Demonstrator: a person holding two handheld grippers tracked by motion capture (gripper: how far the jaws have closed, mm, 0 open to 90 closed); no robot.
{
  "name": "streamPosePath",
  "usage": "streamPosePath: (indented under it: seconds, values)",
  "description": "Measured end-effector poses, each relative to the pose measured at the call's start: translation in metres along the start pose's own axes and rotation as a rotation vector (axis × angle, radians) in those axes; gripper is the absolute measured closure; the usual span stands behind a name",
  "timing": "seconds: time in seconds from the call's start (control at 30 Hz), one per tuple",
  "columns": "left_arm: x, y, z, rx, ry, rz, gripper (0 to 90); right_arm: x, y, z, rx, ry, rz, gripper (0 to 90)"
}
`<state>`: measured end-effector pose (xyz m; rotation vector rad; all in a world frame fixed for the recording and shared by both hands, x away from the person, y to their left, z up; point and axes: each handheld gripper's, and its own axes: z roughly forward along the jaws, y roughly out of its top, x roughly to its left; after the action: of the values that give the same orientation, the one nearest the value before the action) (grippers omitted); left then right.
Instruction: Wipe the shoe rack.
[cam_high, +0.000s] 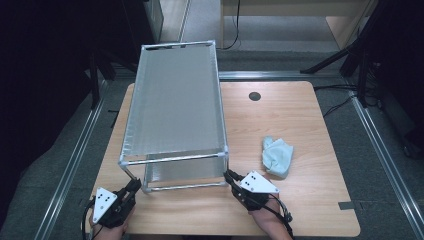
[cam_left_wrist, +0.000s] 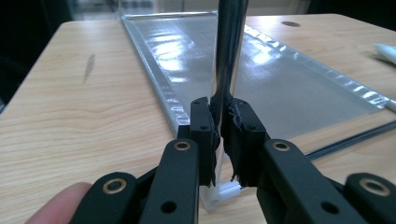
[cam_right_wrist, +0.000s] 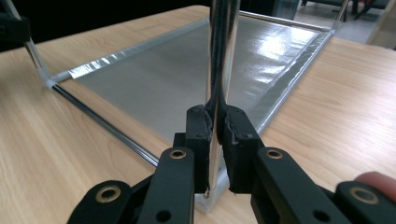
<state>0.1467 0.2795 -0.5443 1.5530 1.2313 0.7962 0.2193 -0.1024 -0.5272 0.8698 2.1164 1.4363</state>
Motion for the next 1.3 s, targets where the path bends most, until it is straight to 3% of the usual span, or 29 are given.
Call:
streamPosePath:
  seconds: [0.03,0.1,0.13,0.2,0.27,0.33,0.37,0.4,0.47,0.6,0.63,0.67,0.7,0.73,0.8,0.83,0.87,0.97,1.1,1.2,1.3]
  values:
    - [0.0,0.0,0.0,0.0,0.0,0.0,81.4,0.0,0.0,0.0,0.0,0.0,0.0,82.2]
    - [0.0,-0.001,-0.001,-0.001,-0.056,0.02,80.8,0.0,-0.001,-0.007,0.009,-0.001,-0.005,81.3]
    - [0.001,0.0,-0.004,-0.015,-0.081,0.029,72.5,-0.003,-0.005,-0.016,0.009,-0.009,-0.015,67.3]
    - [0.006,0.0,-0.008,-0.038,-0.113,0.022,59.2,-0.01,-0.008,-0.023,0.023,0.029,-0.003,51.6]
    - [0.012,0.001,-0.015,-0.057,-0.128,0.028,50.2,-0.018,-0.013,-0.033,0.02,0.041,-0.006,42.2]
    - [0.015,0.002,-0.017,-0.065,-0.124,0.033,42.9,-0.023,-0.015,-0.038,0.018,0.037,-0.01,39.4]
    - [0.024,0.003,-0.023,-0.076,-0.116,0.029,38.8,-0.036,-0.021,-0.05,0.005,-0.004,0.001,36.9]
    - [0.024,0.003,-0.023,-0.076,-0.116,0.029,36.4,-0.042,-0.023,-0.054,-0.003,-0.017,0.013,36.2]
    - [0.037,0.004,-0.029,-0.085,-0.099,0.004,32.2,-0.058,-0.027,-0.064,-0.021,-0.068,0.046,34.9]
    - [0.048,0.001,-0.027,-0.055,-0.058,-0.022,23.4,-0.094,-0.032,-0.081,-0.057,-0.177,0.125,30.2]
    - [0.053,-0.002,-0.024,-0.031,-0.03,-0.032,20.9,-0.102,-0.034,-0.085,-0.06,-0.199,0.144,28.3]
    - [0.053,-0.002,-0.024,-0.031,-0.03,-0.032,18.7,-0.11,-0.036,-0.088,-0.057,-0.228,0.153,27.0]
    - [0.056,-0.002,-0.022,-0.023,-0.017,-0.041,18.7,-0.11,-0.036,-0.088,-0.057,-0.228,0.153,27.0]
    - [0.06,-0.003,-0.021,-0.019,0.003,-0.06,16.1,-0.122,-0.041,-0.094,-0.044,-0.286,0.17,23.1]
    - [0.061,-0.004,-0.02,-0.016,0.009,-0.064,13.8,-0.129,-0.044,-0.097,-0.038,-0.302,0.185,21.0]
    - [0.065,-0.007,-0.018,-0.004,0.022,-0.058,13.4,-0.14,-0.049,-0.102,-0.023,-0.35,0.21,16.2]
    - [0.065,-0.007,-0.018,-0.004,0.022,-0.058,12.8,-0.14,-0.049,-0.102,-0.023,-0.35,0.21,16.2]
    - [0.069,-0.009,-0.014,0.019,0.065,-0.046,10.0,-0.159,-0.059,-0.116,-0.01,-0.419,0.275,10.2]
    - [0.074,-0.01,-0.012,0.017,0.099,-0.061,8.7,-0.172,-0.068,-0.125,0.011,-0.469,0.306,5.5]
    - [0.078,-0.011,-0.01,0.026,0.11,-0.088,7.1,-0.18,-0.073,-0.133,0.002,-0.488,0.355,2.6]
    - [0.079,-0.011,-0.008,0.035,0.111,-0.107,4.9,-0.178,-0.073,-0.132,0.016,-0.476,0.346,1.3]
